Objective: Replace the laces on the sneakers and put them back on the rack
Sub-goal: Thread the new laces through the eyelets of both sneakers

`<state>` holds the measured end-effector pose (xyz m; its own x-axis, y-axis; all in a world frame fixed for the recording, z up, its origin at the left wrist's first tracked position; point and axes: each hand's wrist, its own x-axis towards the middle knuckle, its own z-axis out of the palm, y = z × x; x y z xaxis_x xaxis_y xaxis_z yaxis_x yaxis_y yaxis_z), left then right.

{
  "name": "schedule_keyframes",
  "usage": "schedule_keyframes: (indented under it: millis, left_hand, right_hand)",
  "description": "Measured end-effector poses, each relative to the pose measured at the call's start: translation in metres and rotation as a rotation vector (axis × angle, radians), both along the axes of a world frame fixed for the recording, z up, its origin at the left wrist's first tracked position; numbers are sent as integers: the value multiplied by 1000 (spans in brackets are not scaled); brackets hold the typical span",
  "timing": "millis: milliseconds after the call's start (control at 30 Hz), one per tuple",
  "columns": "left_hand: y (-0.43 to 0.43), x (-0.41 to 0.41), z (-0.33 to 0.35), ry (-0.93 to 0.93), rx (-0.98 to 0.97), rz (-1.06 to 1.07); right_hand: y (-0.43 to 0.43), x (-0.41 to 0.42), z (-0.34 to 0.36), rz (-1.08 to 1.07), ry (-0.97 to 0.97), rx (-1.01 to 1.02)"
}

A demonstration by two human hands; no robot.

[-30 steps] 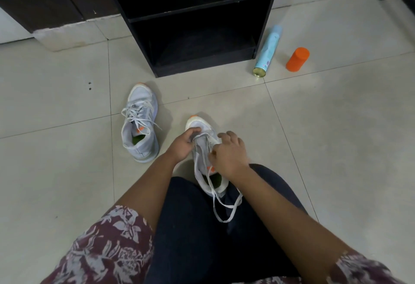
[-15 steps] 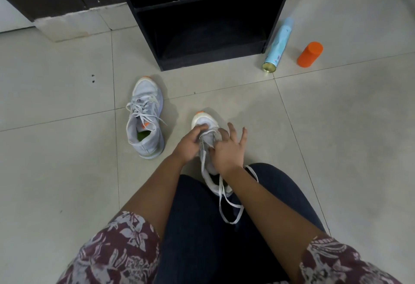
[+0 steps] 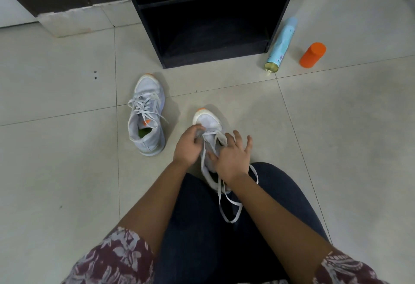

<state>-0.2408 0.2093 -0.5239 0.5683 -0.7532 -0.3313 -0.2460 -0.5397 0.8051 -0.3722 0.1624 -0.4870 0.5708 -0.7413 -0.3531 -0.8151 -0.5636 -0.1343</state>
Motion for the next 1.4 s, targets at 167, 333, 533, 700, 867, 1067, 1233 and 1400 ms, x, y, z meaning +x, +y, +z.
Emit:
schedule_keyframes:
  millis: [167,333,533,700,867,1067,1233,1400]
  left_hand:
    - [24,-27,-4,67,55,254]
    - [27,-34,3,89,76,258]
    - [23,-39,12,1,69,325]
    - [17,-47,34,-54,133,368]
    - [3,-52,52,11,246,242]
    - [-9,-67,80,597,112,611]
    - [8,-82,109,709,34,620]
    - [39,-91,134,247,-117,452]
  right_hand:
    - [-11,27,-14,-86,34,68]
    - [-14,31,-25,-224,-106,70]
    - [-12,22,-19,-244,-183,140]
    - [-10,15,-7,-342,-319,339]
    - [-3,-5,16,-325,-324,336]
    - [19,-32,50,-226,-371,367]
    - [27,-47,65,-764,-725,1029]
    - [30,-63,72,-711,-853,820]
